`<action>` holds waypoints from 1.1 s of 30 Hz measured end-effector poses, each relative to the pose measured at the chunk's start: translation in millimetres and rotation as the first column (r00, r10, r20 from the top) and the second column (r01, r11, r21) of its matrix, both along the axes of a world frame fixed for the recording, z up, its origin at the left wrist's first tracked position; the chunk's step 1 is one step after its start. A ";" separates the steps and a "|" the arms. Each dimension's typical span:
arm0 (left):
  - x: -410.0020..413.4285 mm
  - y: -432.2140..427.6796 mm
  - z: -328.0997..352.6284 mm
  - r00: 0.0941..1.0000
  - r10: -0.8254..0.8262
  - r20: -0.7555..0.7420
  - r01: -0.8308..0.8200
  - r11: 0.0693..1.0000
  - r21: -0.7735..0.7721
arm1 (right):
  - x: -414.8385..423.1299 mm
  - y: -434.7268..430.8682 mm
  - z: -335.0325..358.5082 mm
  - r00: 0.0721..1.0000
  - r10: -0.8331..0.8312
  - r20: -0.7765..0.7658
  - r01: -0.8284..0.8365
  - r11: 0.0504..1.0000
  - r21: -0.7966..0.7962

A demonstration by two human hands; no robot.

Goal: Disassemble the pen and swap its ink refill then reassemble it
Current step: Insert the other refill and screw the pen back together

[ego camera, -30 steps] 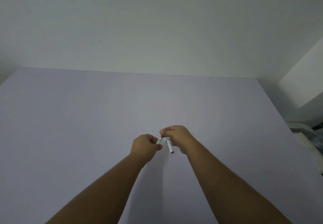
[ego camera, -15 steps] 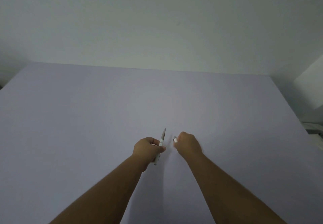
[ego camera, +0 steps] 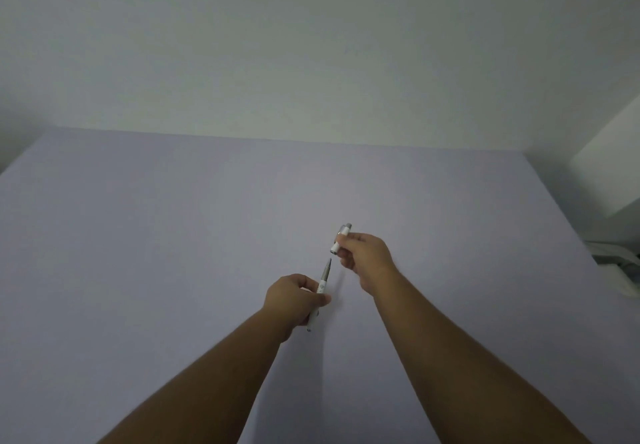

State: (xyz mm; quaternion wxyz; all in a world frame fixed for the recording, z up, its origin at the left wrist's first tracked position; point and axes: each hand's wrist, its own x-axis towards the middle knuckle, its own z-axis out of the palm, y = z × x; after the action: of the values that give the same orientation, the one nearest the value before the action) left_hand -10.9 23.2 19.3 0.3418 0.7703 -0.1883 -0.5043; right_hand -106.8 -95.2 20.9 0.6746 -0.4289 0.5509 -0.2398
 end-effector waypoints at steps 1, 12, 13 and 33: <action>-0.9 -0.7 0.6 1.000 -0.003 0.000 0.003 1.000 -0.002 | -0.2 1.4 2.8 1.000 0.027 -0.001 -0.027 1.000 -0.008; -1.6 -1.5 5.1 1.000 -0.018 -0.006 0.018 0.999 -0.033 | -9.2 17.3 3.0 0.978 0.206 -0.035 -0.207 0.978 -0.001; -1.3 -1.6 5.0 1.000 -0.018 -0.007 0.018 0.999 -0.037 | -9.0 19.7 2.9 0.975 0.219 -0.035 -0.219 0.976 0.003; -6.8 -3.5 -28.8 0.994 0.030 0.103 -0.033 0.999 0.026 | -36.1 7.3 -23.1 0.603 0.132 -0.787 -0.429 0.885 -0.180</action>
State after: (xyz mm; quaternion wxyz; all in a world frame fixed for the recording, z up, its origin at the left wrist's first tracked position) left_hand -17.7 19.7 -9.5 0.3287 0.8028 -0.1864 -0.4612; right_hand -142.9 -87.9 -2.2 0.3245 -0.6844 0.6525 -0.0224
